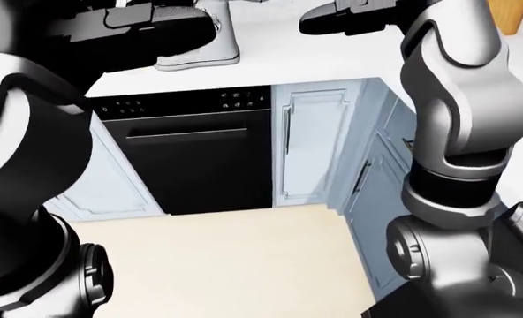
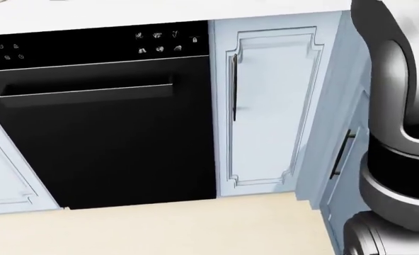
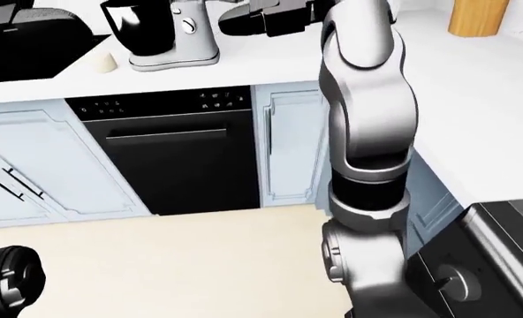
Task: Place the cheese in the stand mixer bowl.
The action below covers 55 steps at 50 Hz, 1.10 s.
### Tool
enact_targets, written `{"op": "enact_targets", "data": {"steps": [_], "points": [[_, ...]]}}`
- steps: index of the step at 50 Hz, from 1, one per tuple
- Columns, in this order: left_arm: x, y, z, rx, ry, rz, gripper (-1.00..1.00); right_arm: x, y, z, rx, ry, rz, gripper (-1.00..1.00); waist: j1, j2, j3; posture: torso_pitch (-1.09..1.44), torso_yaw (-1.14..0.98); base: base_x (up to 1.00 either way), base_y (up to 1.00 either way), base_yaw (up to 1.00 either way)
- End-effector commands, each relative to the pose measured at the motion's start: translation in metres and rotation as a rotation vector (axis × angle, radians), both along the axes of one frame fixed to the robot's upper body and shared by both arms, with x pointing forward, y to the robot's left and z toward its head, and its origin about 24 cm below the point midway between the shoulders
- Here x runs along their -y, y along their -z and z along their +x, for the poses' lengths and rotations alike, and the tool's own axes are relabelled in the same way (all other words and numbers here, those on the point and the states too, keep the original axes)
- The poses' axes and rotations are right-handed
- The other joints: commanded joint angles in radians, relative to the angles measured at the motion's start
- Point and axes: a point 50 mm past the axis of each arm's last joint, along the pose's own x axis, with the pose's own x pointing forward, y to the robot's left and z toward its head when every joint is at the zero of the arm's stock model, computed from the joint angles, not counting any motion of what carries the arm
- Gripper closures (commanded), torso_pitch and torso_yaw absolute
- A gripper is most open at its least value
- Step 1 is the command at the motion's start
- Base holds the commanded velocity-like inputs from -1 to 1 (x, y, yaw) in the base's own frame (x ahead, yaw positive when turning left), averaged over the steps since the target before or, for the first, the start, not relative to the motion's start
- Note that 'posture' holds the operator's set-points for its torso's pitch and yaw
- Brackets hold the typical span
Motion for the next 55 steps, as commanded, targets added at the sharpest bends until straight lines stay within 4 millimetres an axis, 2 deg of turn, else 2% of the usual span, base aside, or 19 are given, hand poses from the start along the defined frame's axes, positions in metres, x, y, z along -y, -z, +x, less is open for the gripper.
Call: {"op": "enact_targets", "data": {"steps": [1, 3, 8, 15, 18, 20, 21, 24, 29, 31, 32, 33, 34, 38, 43, 46, 48, 52, 55], "points": [[-0.0050, -0.0116, -0.0077, 0.074, -0.018, -0.027, -1.00, -0.0050, -0.0188, -0.0134, 0.103, -0.021, -0.006, -1.00, 0.007, -0.014, -0.027, 0.00, 0.00, 0.00, 0.16, 0.00], [-0.0051, -0.0126, -0.0090, 0.076, -0.018, -0.027, -1.00, -0.0050, -0.0181, -0.0126, 0.101, -0.020, -0.007, -1.00, 0.006, 0.016, -0.023, 0.00, 0.00, 0.00, 0.18, 0.00], [-0.0064, -0.0136, -0.0101, 0.079, -0.020, -0.029, -1.00, -0.0051, -0.0175, -0.0120, 0.096, -0.024, -0.007, -1.00, 0.000, 0.013, -0.018, 0.00, 0.00, 0.00, 0.28, 0.00], [-0.0071, -0.0136, -0.0109, 0.079, -0.020, -0.033, -1.00, -0.0051, -0.0169, -0.0117, 0.095, -0.028, -0.005, -1.00, 0.003, -0.030, -0.017, 0.00, 0.00, 0.00, 0.28, 0.00], [-0.0068, -0.0138, -0.0115, 0.079, -0.021, -0.033, -1.00, -0.0052, -0.0164, -0.0112, 0.092, -0.028, -0.005, -1.00, 0.011, -0.075, -0.023, 0.00, 0.00, 0.00, 0.29, 0.00], [-0.0066, -0.0140, -0.0121, 0.079, -0.021, -0.032, -1.00, -0.0051, -0.0162, -0.0111, 0.091, -0.027, -0.006, -1.00, 0.007, -0.056, -0.023, 0.00, 0.00, 0.00, 0.29, 0.00], [-0.0068, -0.0142, -0.0124, 0.079, -0.021, -0.033, -1.00, -0.0049, -0.0160, -0.0110, 0.090, -0.027, -0.005, -1.00, 0.012, -0.073, -0.026, 0.00, 0.00, 0.00, 0.28, 0.00], [-0.0068, -0.0141, -0.0120, 0.079, -0.020, -0.033, -1.00, -0.0053, -0.0156, -0.0105, 0.089, -0.028, -0.005, -1.00, 0.013, -0.074, -0.037, 0.00, 0.00, 0.00, 0.28, 0.00], [-0.0066, -0.0140, -0.0117, 0.080, -0.020, -0.033, -1.00, -0.0059, -0.0146, -0.0093, 0.084, -0.028, -0.011, -1.00, 0.010, -0.021, -0.012, 0.00, 0.00, 0.00, 0.29, 0.00], [-0.0060, -0.0134, -0.0110, 0.078, -0.019, -0.032, -1.00, -0.0061, -0.0145, -0.0093, 0.083, -0.028, -0.010, -1.00, 0.001, 0.036, -0.024, 0.00, 0.00, 0.00, 0.29, 0.00], [-0.0058, -0.0133, -0.0109, 0.078, -0.018, -0.031, -1.00, -0.0062, -0.0146, -0.0095, 0.084, -0.029, -0.011, -1.00, 0.002, 0.086, -0.036, 0.00, 0.00, 0.00, 0.28, 0.00], [-0.0059, -0.0135, -0.0110, 0.078, -0.018, -0.031, -1.00, -0.0058, -0.0149, -0.0098, 0.085, -0.029, -0.009, -1.00, 0.002, 0.036, -0.025, 0.00, 0.00, 0.00, 0.29, 0.00], [-0.0062, -0.0136, -0.0111, 0.079, -0.019, -0.032, -1.00, -0.0057, -0.0149, -0.0097, 0.085, -0.028, -0.009, -1.00, 0.001, 0.045, -0.021, 0.00, 0.00, 0.00, 0.28, 0.00], [-0.0055, -0.0136, -0.0109, 0.078, -0.018, -0.031, -1.00, -0.0064, -0.0141, -0.0089, 0.083, -0.033, -0.013, -1.00, 0.002, 0.000, -0.026, 0.00, 0.00, 0.00, 0.25, 0.00], [-0.0055, -0.0132, -0.0101, 0.077, -0.018, -0.030, -1.00, -0.0067, -0.0118, -0.0066, 0.075, -0.032, -0.020, -1.00, -0.002, -0.014, -0.024, 0.00, 0.00, 0.00, 0.15, 0.00], [-0.0058, -0.0129, -0.0098, 0.078, -0.017, -0.030, -1.00, -0.0066, -0.0112, -0.0065, 0.075, -0.034, -0.022, -1.00, 0.001, -0.045, -0.021, 0.00, 0.00, 0.00, 0.15, 0.00], [-0.0057, -0.0124, -0.0093, 0.076, -0.017, -0.029, -1.00, -0.0076, -0.0105, -0.0059, 0.071, -0.035, -0.026, -1.00, 0.005, -0.086, -0.028, 0.00, 0.00, 0.00, 0.16, 0.00], [-0.0060, -0.0124, -0.0094, 0.077, -0.017, -0.029, -1.00, -0.0080, -0.0100, -0.0051, 0.068, -0.037, -0.026, -1.00, 0.012, -0.084, -0.035, 0.00, 0.00, 0.00, 0.18, 0.00], [-0.0057, -0.0123, -0.0093, 0.077, -0.016, -0.028, -1.00, -0.0081, -0.0097, -0.0049, 0.066, -0.035, -0.030, -1.00, 0.017, -0.067, -0.033, 0.00, 0.00, 0.00, 0.18, 0.00]]}}
